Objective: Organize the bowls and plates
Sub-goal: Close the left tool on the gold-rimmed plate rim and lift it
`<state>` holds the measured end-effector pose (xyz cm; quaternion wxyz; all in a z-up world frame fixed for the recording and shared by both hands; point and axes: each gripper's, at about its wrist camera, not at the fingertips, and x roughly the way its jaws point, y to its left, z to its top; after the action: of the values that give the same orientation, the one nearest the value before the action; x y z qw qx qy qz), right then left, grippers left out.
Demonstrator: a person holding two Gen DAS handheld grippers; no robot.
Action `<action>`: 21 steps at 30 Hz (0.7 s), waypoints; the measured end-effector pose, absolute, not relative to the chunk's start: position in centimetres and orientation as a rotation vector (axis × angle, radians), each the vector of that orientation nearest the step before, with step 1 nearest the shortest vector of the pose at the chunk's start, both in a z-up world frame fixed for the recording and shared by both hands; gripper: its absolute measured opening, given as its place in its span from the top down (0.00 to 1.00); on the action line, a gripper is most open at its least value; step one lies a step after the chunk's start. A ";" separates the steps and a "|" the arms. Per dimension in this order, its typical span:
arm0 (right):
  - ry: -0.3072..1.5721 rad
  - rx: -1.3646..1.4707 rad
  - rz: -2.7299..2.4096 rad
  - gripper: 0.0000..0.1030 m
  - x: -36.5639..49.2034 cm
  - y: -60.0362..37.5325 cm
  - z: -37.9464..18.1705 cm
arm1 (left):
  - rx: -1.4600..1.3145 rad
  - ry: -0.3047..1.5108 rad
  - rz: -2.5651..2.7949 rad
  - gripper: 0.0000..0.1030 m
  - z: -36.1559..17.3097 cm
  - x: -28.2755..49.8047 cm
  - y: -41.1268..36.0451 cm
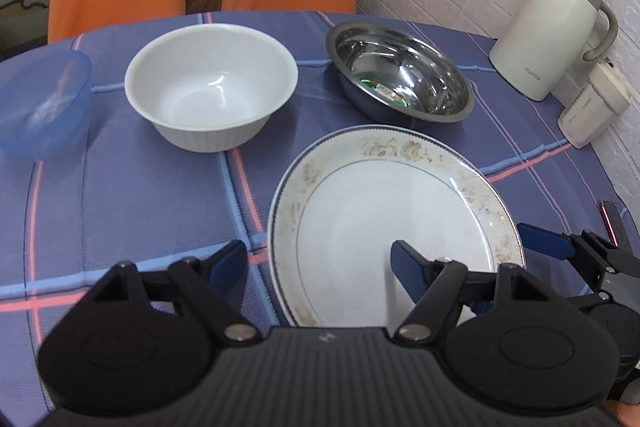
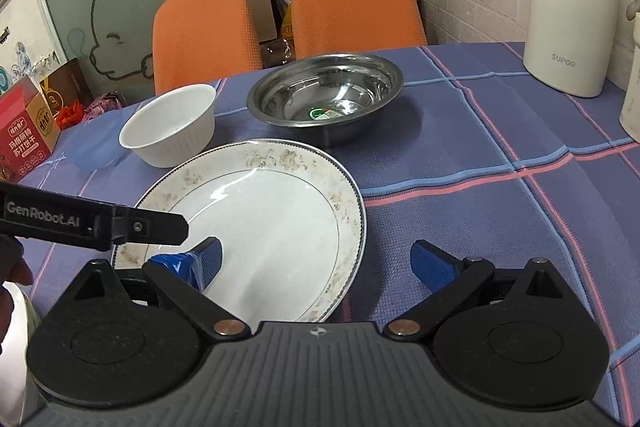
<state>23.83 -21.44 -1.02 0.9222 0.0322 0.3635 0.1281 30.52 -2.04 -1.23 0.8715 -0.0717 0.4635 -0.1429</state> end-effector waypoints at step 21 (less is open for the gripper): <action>0.721 -0.045 0.293 0.11 24.0 -19.5 -2.6 | -0.012 0.933 -0.266 0.34 -1.8 30.1 -3.9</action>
<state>24.01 -19.46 -2.60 0.9251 -0.0217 0.3512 0.1427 30.11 -3.94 -1.84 0.8847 -0.0057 0.4484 -0.1278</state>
